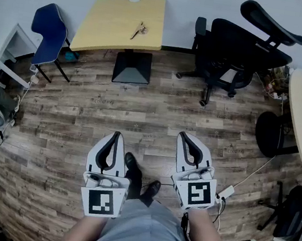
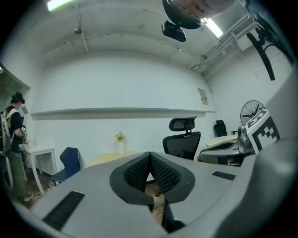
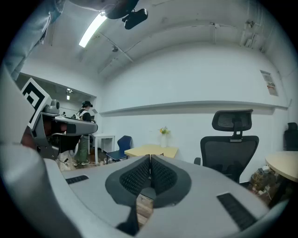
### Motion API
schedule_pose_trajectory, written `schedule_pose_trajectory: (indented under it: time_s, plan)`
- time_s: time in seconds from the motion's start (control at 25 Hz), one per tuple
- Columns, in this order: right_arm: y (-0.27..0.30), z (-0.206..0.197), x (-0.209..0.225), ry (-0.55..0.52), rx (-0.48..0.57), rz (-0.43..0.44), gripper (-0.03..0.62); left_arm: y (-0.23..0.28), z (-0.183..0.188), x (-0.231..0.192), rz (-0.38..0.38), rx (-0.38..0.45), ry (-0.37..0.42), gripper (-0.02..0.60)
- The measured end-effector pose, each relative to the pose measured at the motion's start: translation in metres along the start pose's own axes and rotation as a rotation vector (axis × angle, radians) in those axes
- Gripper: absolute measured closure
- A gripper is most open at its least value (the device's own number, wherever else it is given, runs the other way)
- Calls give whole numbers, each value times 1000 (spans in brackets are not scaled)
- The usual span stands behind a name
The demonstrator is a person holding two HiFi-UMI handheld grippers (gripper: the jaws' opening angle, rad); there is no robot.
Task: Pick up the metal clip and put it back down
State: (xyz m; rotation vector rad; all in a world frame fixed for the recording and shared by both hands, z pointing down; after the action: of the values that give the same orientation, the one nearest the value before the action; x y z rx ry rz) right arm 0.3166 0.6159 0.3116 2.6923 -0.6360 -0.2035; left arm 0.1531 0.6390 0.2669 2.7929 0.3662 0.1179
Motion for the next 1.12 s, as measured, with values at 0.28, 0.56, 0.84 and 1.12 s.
schedule_pose_trajectory:
  time_s: [0.28,0.56,0.84,1.12]
  plan:
    - [23,-3,-3,17,-16,13,546,17,-8,-15,-3,-28,-16,563]
    - [89,15,-18,44,-30,68,545,54,-1,-69,19,-32,-33,563]
    - [160,77,-35,-8,15,81,545,89,39,-139,38,45,-22,563]
    - [203,125,-47,-24,58,72,545,113,66,-184,17,83,-16,563]
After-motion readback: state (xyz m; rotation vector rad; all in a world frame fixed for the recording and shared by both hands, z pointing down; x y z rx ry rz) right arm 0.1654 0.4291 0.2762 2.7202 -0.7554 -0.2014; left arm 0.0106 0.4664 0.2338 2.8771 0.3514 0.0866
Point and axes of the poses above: the fingertips, and each gripper's own axes: y forward along the fingers, x to its right, z out of its top, the point moved 2 cm from there along -y, backward along the fingers, and after that the axes turned 14 degrees about -x, right-handed, at the moved point
